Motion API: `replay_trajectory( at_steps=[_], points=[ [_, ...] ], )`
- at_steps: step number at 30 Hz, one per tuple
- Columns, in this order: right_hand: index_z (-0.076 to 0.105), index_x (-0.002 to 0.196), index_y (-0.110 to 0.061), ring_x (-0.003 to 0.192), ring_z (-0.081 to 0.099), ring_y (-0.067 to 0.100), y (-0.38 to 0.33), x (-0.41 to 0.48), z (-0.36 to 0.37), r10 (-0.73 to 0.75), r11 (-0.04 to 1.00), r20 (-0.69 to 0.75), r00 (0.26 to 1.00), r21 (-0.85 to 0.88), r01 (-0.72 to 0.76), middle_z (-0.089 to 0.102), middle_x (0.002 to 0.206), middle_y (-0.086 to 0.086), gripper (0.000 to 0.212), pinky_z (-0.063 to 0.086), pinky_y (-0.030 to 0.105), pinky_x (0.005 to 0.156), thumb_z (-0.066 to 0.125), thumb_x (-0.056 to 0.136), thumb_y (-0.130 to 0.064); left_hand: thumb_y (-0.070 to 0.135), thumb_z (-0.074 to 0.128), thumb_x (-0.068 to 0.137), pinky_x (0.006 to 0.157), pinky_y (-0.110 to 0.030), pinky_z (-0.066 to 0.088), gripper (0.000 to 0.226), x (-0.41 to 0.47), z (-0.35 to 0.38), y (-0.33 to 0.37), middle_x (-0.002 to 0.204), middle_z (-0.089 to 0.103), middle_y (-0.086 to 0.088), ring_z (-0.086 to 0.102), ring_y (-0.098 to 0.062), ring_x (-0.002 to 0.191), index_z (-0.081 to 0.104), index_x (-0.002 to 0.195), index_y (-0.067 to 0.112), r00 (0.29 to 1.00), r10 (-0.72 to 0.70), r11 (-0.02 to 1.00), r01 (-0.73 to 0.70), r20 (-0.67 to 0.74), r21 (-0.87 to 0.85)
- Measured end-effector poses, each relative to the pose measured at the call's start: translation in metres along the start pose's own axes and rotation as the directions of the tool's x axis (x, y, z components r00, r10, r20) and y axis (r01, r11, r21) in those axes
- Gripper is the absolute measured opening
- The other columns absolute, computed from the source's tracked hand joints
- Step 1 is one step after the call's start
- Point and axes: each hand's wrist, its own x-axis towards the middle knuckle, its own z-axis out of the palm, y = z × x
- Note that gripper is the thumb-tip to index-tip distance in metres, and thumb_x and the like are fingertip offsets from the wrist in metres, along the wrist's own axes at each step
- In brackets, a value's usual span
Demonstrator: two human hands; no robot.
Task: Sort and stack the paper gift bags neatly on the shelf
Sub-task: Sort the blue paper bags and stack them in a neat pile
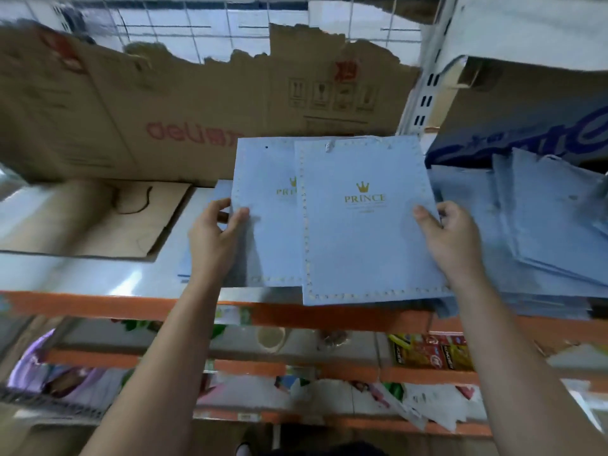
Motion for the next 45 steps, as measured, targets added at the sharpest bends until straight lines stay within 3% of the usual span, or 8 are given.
replay_trajectory(
  at_steps=[5, 10, 15, 19, 29, 36, 41, 45],
  points=[
    [0.06, 0.092, -0.006, 0.075, 0.061, 0.021, -0.023, -0.037, 0.059, 0.078, 0.997, -0.001, 0.997, -0.005, -0.078, 0.067, 0.087, 0.008, 0.027, 0.044, 0.026, 0.058, 0.06, 0.094, -0.033, 0.034, 0.066, 0.086, 0.05, -0.019, 0.037, 0.028, 0.04, -0.047, -0.05, 0.088, 0.064, 0.003, 0.061, -0.01, 0.07, 0.064, 0.11, 0.02, 0.992, -0.082, 0.996, 0.079, 0.092, 0.034],
    [0.059, 0.091, -0.013, 0.081, 0.066, 0.026, -0.026, -0.065, 0.093, 0.165, 0.986, -0.021, 0.986, -0.005, -0.166, 0.069, 0.088, 0.007, 0.021, 0.054, 0.038, 0.069, 0.06, 0.094, -0.033, 0.037, 0.075, 0.076, 0.051, -0.025, 0.041, 0.028, 0.064, -0.055, -0.078, 0.076, 0.062, 0.008, 0.058, -0.008, 0.066, 0.067, 0.096, 0.02, 0.97, -0.133, 0.988, 0.112, 0.203, 0.109],
    [0.06, 0.092, -0.013, 0.079, 0.067, 0.026, -0.021, -0.085, 0.102, 0.249, 0.968, -0.055, 0.967, -0.015, -0.25, 0.069, 0.088, 0.006, 0.025, 0.056, 0.051, 0.073, 0.06, 0.093, -0.038, 0.05, 0.07, 0.075, 0.061, -0.043, 0.055, 0.03, 0.069, -0.049, -0.101, 0.077, 0.064, -0.001, 0.063, -0.023, 0.071, 0.063, 0.079, 0.021, 0.957, -0.145, 0.979, 0.101, 0.253, 0.179],
    [0.06, 0.096, -0.013, 0.082, 0.067, 0.024, -0.022, -0.098, 0.109, 0.299, 0.954, -0.056, 0.953, 0.014, -0.299, 0.069, 0.093, 0.003, 0.025, 0.057, 0.049, 0.075, 0.059, 0.094, -0.038, 0.062, 0.063, 0.068, 0.052, -0.028, 0.039, 0.039, 0.074, -0.041, -0.113, 0.084, 0.062, -0.004, 0.057, -0.02, 0.069, 0.054, 0.065, 0.024, 0.965, -0.103, 0.972, 0.047, 0.242, 0.228],
    [0.06, 0.1, -0.013, 0.081, 0.068, 0.017, -0.034, -0.1, 0.126, 0.315, 0.948, -0.039, 0.948, 0.049, -0.313, 0.07, 0.093, -0.001, 0.022, 0.054, 0.033, 0.067, 0.058, 0.095, -0.034, 0.052, 0.059, 0.086, 0.066, -0.032, 0.038, 0.037, 0.076, -0.031, -0.101, 0.11, 0.051, -0.002, 0.054, -0.021, 0.082, 0.061, 0.096, 0.016, 0.967, -0.106, 0.913, 0.002, 0.232, 0.409],
    [0.06, 0.107, -0.013, 0.081, 0.069, 0.011, -0.054, -0.074, 0.152, 0.318, 0.94, 0.036, 0.947, 0.119, -0.32, 0.07, 0.095, -0.004, 0.021, 0.051, 0.026, 0.061, 0.058, 0.096, -0.03, 0.038, 0.043, 0.1, 0.068, -0.037, 0.049, 0.045, 0.073, -0.064, -0.115, 0.129, 0.05, -0.011, 0.061, -0.026, 0.089, 0.05, 0.132, 0.007, 0.927, 0.094, 0.887, -0.244, 0.364, 0.392],
    [0.06, 0.106, -0.014, 0.083, 0.07, 0.015, -0.068, -0.052, 0.19, 0.296, 0.938, 0.106, 0.949, 0.156, -0.31, 0.073, 0.099, 0.002, 0.02, 0.058, 0.035, 0.071, 0.067, 0.09, -0.022, 0.025, 0.051, 0.097, 0.08, -0.042, 0.045, 0.033, 0.058, -0.092, -0.13, 0.118, 0.062, -0.013, 0.058, -0.033, 0.101, 0.061, 0.123, 0.009, 0.892, 0.306, 0.768, -0.438, 0.332, 0.468],
    [0.047, 0.117, -0.024, 0.084, 0.07, 0.02, -0.073, -0.046, 0.207, 0.32, 0.926, 0.143, 0.936, 0.161, -0.341, 0.071, 0.096, 0.001, 0.049, 0.059, 0.045, 0.075, 0.076, 0.078, -0.016, 0.034, 0.037, 0.096, 0.087, -0.045, 0.043, 0.04, 0.048, -0.1, -0.145, 0.116, 0.064, -0.01, 0.055, -0.03, 0.108, 0.064, 0.117, 0.012, 0.902, 0.299, 0.754, -0.423, 0.31, 0.503]
  ],
)
